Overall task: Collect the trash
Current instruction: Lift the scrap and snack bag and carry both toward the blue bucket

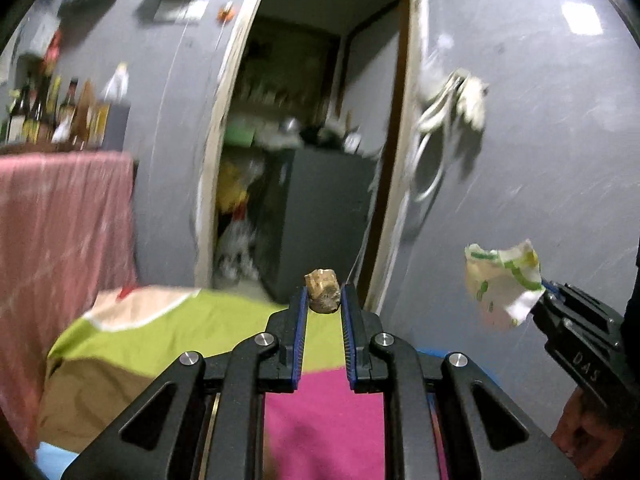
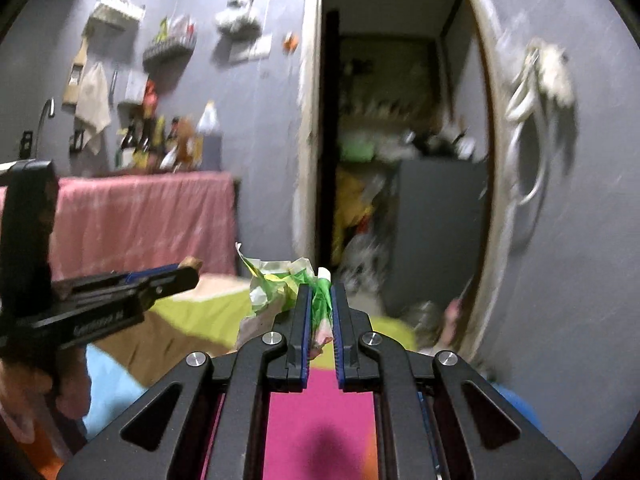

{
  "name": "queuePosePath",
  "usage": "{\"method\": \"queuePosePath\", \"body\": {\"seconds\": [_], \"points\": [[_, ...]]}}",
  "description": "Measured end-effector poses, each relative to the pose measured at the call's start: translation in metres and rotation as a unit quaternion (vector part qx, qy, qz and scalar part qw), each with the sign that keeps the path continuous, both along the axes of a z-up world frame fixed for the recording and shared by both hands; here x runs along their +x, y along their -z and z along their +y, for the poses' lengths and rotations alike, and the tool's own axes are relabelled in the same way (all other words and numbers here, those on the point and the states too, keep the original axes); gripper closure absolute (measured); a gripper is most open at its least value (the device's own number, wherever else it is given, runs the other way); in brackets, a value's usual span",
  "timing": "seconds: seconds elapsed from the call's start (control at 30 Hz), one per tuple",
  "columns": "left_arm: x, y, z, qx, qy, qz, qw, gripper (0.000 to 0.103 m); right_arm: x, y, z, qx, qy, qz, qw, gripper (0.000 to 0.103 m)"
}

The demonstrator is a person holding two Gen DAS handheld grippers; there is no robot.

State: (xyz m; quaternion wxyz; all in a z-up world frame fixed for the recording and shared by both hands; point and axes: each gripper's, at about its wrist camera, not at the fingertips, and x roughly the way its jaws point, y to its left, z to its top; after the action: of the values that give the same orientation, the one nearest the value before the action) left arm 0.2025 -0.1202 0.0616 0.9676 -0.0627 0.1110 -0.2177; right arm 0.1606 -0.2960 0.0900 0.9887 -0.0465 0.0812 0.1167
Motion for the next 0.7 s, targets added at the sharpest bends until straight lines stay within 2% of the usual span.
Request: {"method": "queuePosePath", "body": {"seconds": [0.23,0.43,0.7], "points": [[-0.027,-0.027,-0.058,-0.038,0.01,-0.074,0.9965,0.089,-0.029,-0.033,-0.044,-0.021,0.07,-0.078,0.994,0.096],[-0.036,-0.03,-0.102,-0.042,0.016,-0.101,0.9939,0.089,-0.039,-0.027,-0.085,-0.029,0.12,-0.105,0.987,0.096],[-0.016,0.002,-0.161,-0.016,0.007,-0.068,0.9976,0.089,-0.032,0.01,-0.134,-0.029,0.164,-0.086,0.982,0.096]]}}
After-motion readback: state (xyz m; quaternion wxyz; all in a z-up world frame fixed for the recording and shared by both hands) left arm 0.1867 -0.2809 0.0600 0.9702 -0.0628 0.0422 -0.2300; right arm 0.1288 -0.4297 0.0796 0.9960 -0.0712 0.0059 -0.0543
